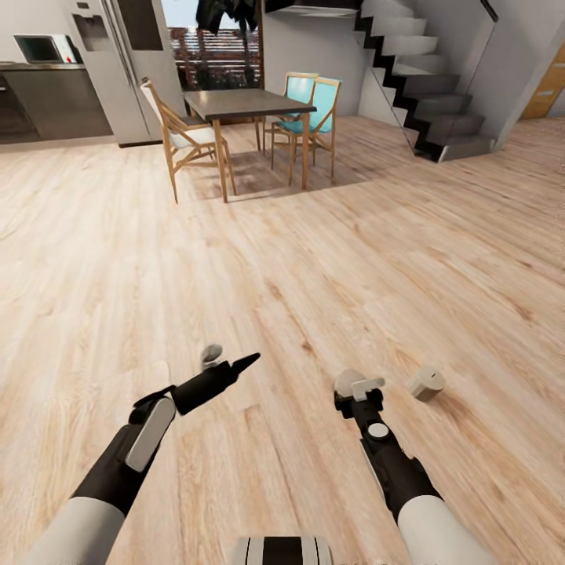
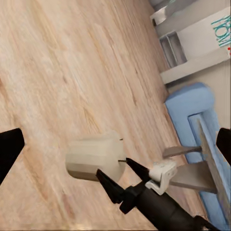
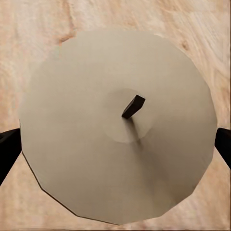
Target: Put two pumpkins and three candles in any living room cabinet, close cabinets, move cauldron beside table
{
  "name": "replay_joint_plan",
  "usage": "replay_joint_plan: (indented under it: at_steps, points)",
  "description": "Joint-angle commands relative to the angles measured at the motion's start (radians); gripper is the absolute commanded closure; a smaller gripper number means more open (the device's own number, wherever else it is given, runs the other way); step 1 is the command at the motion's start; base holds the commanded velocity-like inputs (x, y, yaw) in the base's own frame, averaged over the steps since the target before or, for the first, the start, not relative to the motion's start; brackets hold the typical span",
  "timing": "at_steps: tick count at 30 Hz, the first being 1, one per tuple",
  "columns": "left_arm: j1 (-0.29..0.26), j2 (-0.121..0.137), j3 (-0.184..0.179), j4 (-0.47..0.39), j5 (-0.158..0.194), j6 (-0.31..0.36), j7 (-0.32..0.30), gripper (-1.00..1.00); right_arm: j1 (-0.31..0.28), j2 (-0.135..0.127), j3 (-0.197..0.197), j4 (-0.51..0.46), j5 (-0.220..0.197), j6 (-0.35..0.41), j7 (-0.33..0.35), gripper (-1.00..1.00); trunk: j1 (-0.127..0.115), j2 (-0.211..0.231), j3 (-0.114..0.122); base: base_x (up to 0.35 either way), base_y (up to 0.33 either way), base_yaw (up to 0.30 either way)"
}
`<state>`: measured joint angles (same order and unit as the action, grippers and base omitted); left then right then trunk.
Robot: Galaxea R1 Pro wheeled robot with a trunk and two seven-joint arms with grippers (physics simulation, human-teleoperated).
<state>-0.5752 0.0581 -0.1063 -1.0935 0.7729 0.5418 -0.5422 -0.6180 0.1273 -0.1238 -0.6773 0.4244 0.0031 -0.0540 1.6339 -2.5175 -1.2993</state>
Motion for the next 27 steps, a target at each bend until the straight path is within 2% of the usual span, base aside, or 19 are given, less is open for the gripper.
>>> replay_joint_plan:
  at_steps: [1,2,5,6,7,9,12,17,20,23,27]
  points:
    - [0.0,0.0,0.008,0.019,-0.036,-0.002,0.009,-1.0,0.0,0.0,-0.011,-0.001,0.0,0.0,0.001,1.0,0.0,0.0,-0.001,0.0,0.0,-0.167]
    - [0.0,0.0,0.027,0.057,-0.104,-0.005,0.032,-1.0,0.0,0.0,-0.034,-0.001,0.0,0.0,0.001,1.0,0.0,0.0,-0.003,0.0,0.0,-0.166]
    - [0.0,0.0,0.046,0.115,-0.182,-0.007,0.086,-1.0,0.0,0.0,-0.054,-0.002,0.001,0.0,0.001,1.0,0.0,0.0,-0.007,0.0,0.0,-0.166]
    - [0.0,0.0,0.05,0.135,-0.212,-0.009,0.128,-1.0,0.0,0.001,-0.058,-0.003,0.002,0.0,0.001,1.0,0.0,0.0,-0.008,0.0,0.0,-0.166]
    - [0.0,0.0,0.052,0.147,-0.251,-0.02,0.205,-1.0,0.0,0.001,-0.061,-0.004,0.001,0.0,0.001,1.0,0.0,0.0,-0.009,0.0,0.0,-0.166]
    - [0.0,0.0,0.051,0.152,-0.284,-0.031,0.287,-1.0,0.0,0.001,-0.062,-0.005,0.001,0.0,0.0,1.0,0.0,0.0,-0.012,0.0,0.0,-0.166]
    - [0.0,-0.002,0.048,0.15,-0.317,-0.04,0.383,-1.0,0.0,0.002,-0.065,-0.006,0.001,0.0,0.0,1.0,0.0,0.0,-0.016,0.0,0.0,-0.172]
    - [0.0,0.001,0.052,0.147,-0.329,-0.04,0.408,-1.0,0.0,0.001,-0.065,-0.011,0.002,-0.002,0.0,1.0,0.0,0.0,-0.02,0.0,0.0,-0.121]
    - [0.0,0.001,0.052,0.147,-0.364,-0.04,0.424,-1.0,0.0,0.001,-0.065,-0.011,0.003,-0.001,-0.001,1.0,0.0,0.0,-0.021,0.0,0.0,-0.019]
    - [0.0,-0.002,0.049,0.147,-0.409,-0.04,0.473,-1.0,0.0,0.001,-0.065,-0.013,0.003,-0.001,-0.002,1.0,0.0,0.0,-0.021,0.0,0.0,-0.005]
    - [0.0,-0.007,0.045,0.146,-0.429,-0.041,0.516,-1.0,0.0,0.001,-0.064,-0.013,0.003,-0.005,-0.004,1.0,0.0,0.0,-0.021,0.0,0.0,0.0]
